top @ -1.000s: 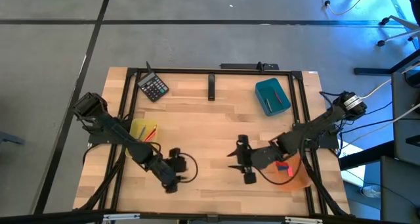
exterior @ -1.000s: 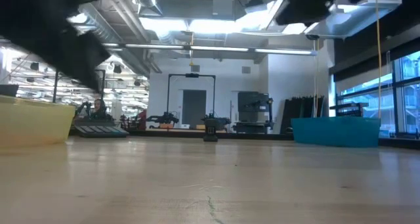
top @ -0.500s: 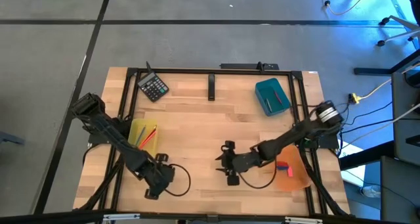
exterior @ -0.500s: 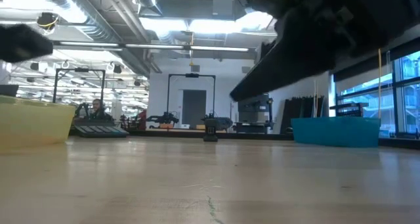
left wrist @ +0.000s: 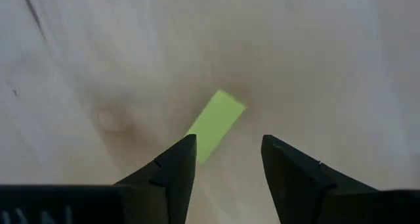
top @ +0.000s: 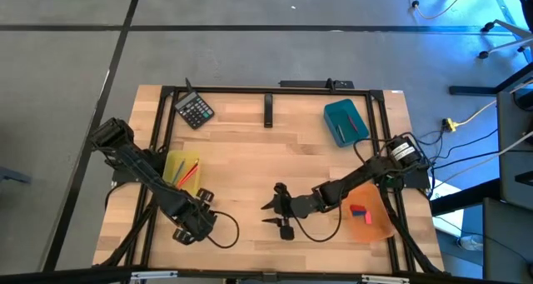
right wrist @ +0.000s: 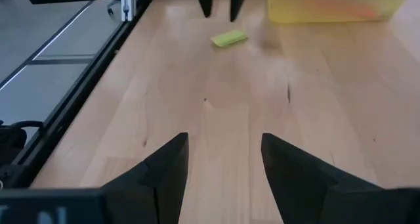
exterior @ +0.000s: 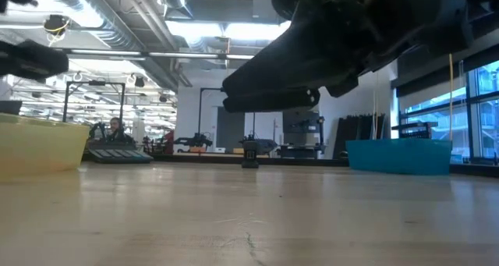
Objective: Sort crayons/erasers/pens/pencils in bins
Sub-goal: Put the yellow eraser into the orange bin
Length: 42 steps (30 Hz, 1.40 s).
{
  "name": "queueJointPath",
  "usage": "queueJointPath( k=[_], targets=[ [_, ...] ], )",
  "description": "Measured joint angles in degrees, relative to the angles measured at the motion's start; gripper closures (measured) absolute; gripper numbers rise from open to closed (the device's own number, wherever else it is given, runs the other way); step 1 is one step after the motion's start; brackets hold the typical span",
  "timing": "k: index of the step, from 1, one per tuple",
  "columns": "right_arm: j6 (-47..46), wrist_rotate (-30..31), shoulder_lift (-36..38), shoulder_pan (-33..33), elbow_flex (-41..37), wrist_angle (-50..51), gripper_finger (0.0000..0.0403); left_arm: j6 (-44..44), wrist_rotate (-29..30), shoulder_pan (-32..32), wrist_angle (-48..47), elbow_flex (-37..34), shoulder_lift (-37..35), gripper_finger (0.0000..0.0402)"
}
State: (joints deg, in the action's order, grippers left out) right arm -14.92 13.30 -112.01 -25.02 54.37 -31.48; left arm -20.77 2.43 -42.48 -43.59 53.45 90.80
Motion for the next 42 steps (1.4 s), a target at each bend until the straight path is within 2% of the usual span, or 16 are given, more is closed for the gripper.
queueJointPath(
  k=[4,9,14,21,31,35,42],
  targets=[
    [0.01,0.01,0.00,-0.29,-0.01,-0.28,0.0209,1.86,1.47,0.24,1.28,-2.72,0.00,0.0234],
    [0.13,-0.06,0.00,-0.91,-0.02,-0.35,0.0209,1.96,2.31,1.37,8.94,-6.29,0.00,0.0234],
    [0.01,-0.32,0.00,-1.11,-0.02,-0.35,0.0209,1.98,0.10,1.69,12.63,-9.41,-0.18,0.0237],
    [-0.09,-1.05,0.00,-1.13,-0.04,-0.43,0.0209,-2.80,-0.08,1.55,13.78,-11.49,-0.31,0.0282],
    [-0.29,-0.98,0.00,-1.18,-0.04,-1.91,0.0209,-6.26,3.21,1.38,12.47,-8.82,0.04,0.0355],
    [-0.31,-0.94,0.00,-1.43,-0.04,-2.82,0.0209,-5.02,6.82,2.33,12.95,-6.32,0.44,0.0356],
    [-7.64,-0.91,0.00,-1.49,-0.04,-7.69,0.0209,-3.08,13.77,5.34,13.38,-1.34,0.31,0.0348]
  ],
)
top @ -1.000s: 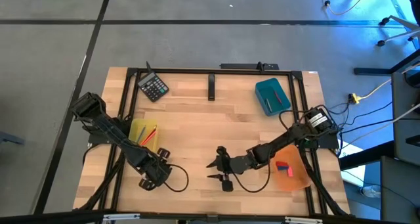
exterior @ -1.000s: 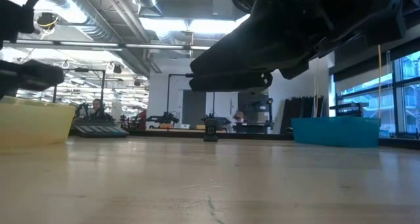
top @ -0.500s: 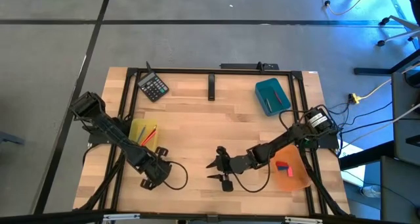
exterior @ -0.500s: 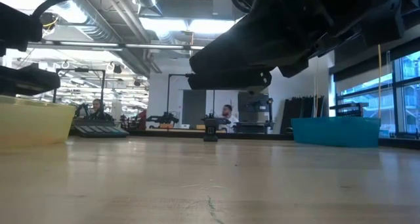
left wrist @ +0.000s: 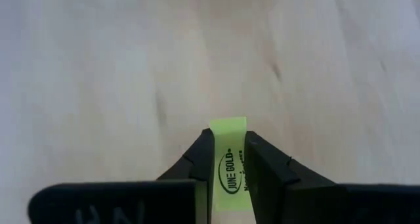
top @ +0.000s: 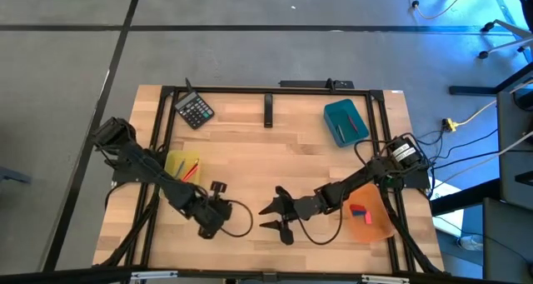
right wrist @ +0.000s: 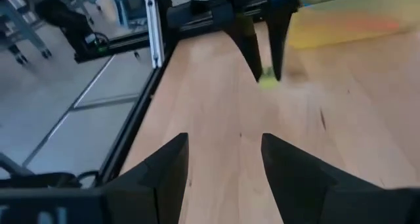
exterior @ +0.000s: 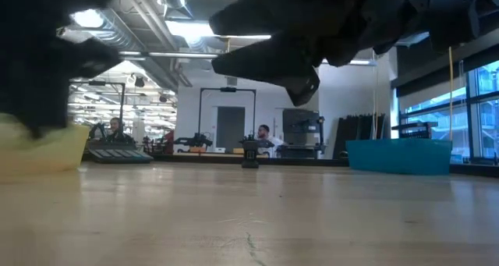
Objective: Sort crayons/erasers/pens/pencils in bins
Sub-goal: Put the yellow eraser into the orange bin
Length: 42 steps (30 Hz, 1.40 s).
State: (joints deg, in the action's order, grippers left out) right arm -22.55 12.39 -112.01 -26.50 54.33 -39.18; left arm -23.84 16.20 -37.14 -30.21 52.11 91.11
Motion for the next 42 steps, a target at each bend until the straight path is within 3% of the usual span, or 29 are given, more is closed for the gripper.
queueJointPath(
  k=[6,11,16,20,24,27,31,36,42],
  targets=[
    [-5.16,1.48,0.00,0.00,0.00,0.15,0.0209,1.95,7.08,2.92,2.18,6.16,-0.05,0.0348],
    [-13.22,4.05,0.00,-0.07,-0.01,-1.92,0.0209,-5.33,21.51,5.54,10.83,8.82,-0.12,0.0348],
    [-11.41,16.88,0.00,-1.38,-0.02,-2.20,0.0209,-18.52,25.59,8.98,16.18,9.54,-0.15,0.0348],
    [-7.85,30.27,0.00,-2.94,-0.02,-4.64,0.0209,-23.30,24.77,10.92,16.52,9.54,-0.17,0.0347],
    [-2.94,37.76,0.00,-3.08,-0.02,-7.40,0.0209,-26.06,24.60,11.78,16.68,9.54,-0.17,0.0347],
    [-2.74,37.54,0.00,-2.00,-0.02,-7.39,0.0209,-26.96,24.60,12.17,17.27,9.54,-0.20,0.0347],
    [-2.64,31.28,0.00,0.15,-0.02,-8.83,0.0209,-27.01,24.66,12.45,17.67,9.56,-0.22,0.0347],
    [-0.91,32.10,0.00,1.40,-0.02,-9.99,0.0214,-27.04,24.59,12.38,18.45,9.56,-0.22,0.0347],
    [-0.98,32.22,0.00,1.70,-0.02,-9.93,0.0280,-27.05,24.05,12.23,19.41,9.56,-0.22,0.0347]
  ],
)
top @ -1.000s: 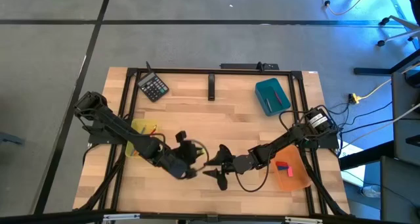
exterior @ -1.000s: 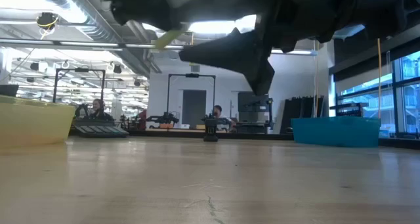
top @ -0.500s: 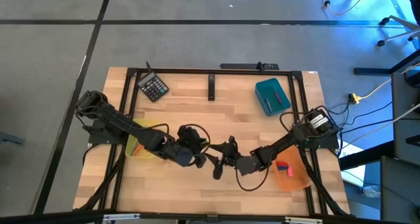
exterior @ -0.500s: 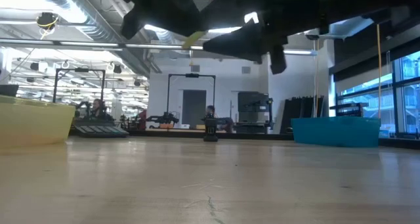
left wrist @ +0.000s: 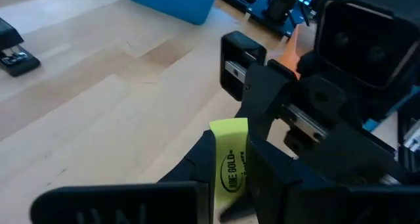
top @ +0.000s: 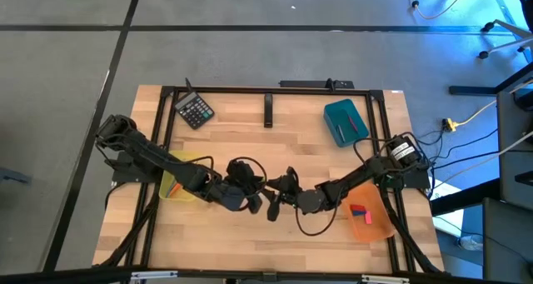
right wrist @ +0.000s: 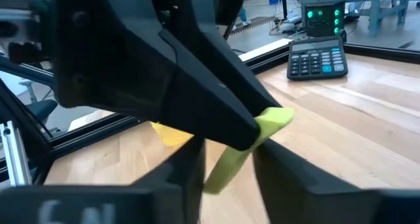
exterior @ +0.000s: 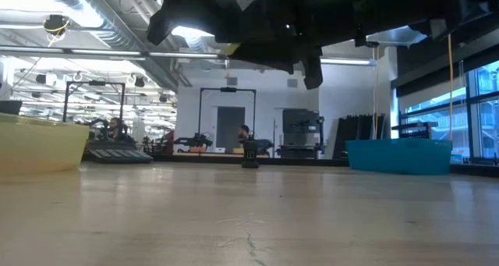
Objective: Sort crayons/erasers/pens/pencils in bins
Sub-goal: Put the yellow eraser into the orange bin
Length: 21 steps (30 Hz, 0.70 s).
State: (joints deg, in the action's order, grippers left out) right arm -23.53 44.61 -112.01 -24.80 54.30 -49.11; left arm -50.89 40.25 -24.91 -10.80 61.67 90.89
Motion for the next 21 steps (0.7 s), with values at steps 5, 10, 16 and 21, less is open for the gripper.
queueJointPath(
  k=[5,10,16,21],
  targets=[
    [0.61,0.86,0.00,-0.02,0.00,0.37,0.0369,0.00,-0.72,0.00,0.24,0.00,-0.04,0.0347],
    [4.07,2.33,0.25,-0.85,-0.03,1.07,0.0375,2.55,-0.89,0.04,0.27,0.07,-0.07,0.0341],
    [3.73,4.67,6.50,-3.42,-1.47,15.32,0.0371,6.64,-0.63,0.00,-1.56,0.11,-2.00,0.0302],
    [-2.55,2.37,15.90,-5.57,-1.65,38.93,0.0376,8.80,1.99,0.42,-5.72,0.09,-5.71,0.0258]
  ],
)
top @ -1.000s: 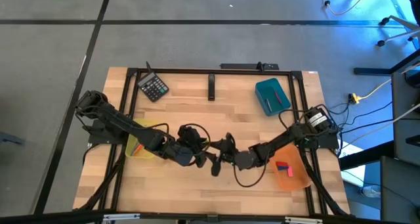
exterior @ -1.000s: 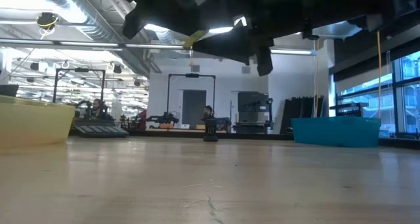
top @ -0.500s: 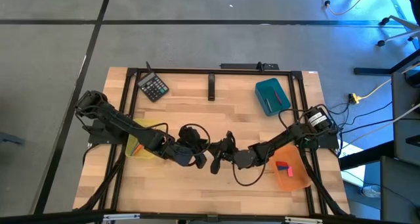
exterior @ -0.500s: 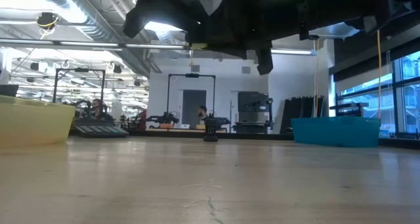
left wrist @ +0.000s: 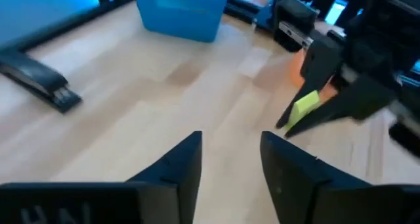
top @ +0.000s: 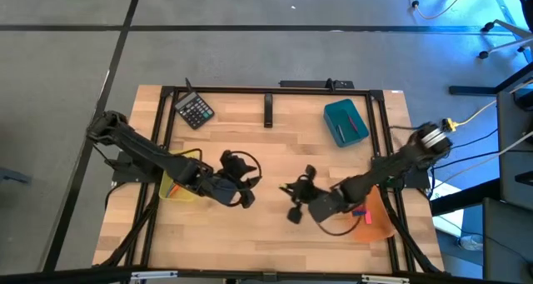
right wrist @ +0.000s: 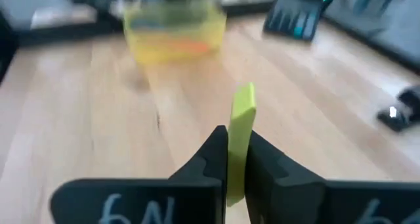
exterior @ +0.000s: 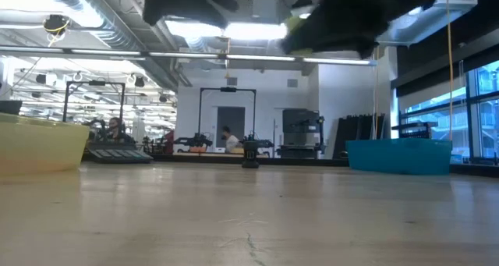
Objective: Sort crayons/erasers/pens/pencils in bins
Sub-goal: Put the yellow eraser into the orange bin
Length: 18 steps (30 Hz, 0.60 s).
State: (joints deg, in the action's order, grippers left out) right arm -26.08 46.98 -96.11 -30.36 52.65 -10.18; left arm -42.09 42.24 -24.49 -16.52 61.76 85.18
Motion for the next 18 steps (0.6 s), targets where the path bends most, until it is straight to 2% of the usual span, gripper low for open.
queueJointPath(
  k=[6,8,12,15,18],
  targets=[
    [-16.41,-17.13,12.14,-1.28,0.01,34.33,0.0367,9.11,3.20,-0.60,-3.64,0.00,-5.23,0.0240],
    [-21.00,-20.84,14.51,-2.38,0.01,43.66,0.0367,11.12,5.85,-1.16,-3.66,0.00,-6.52,0.0239],
    [-32.91,-32.12,16.80,-6.49,0.01,63.67,0.0370,11.81,8.81,-1.43,-5.31,-0.02,-7.46,0.0241],
    [-42.09,-36.37,17.59,-11.10,0.01,74.45,0.0368,11.81,11.01,-1.46,-8.06,-0.60,-7.47,0.0243],
    [-48.67,-40.66,17.69,-15.21,0.01,79.81,0.0367,11.81,12.13,-0.51,-8.72,-2.40,-7.47,0.0243]
  ],
)
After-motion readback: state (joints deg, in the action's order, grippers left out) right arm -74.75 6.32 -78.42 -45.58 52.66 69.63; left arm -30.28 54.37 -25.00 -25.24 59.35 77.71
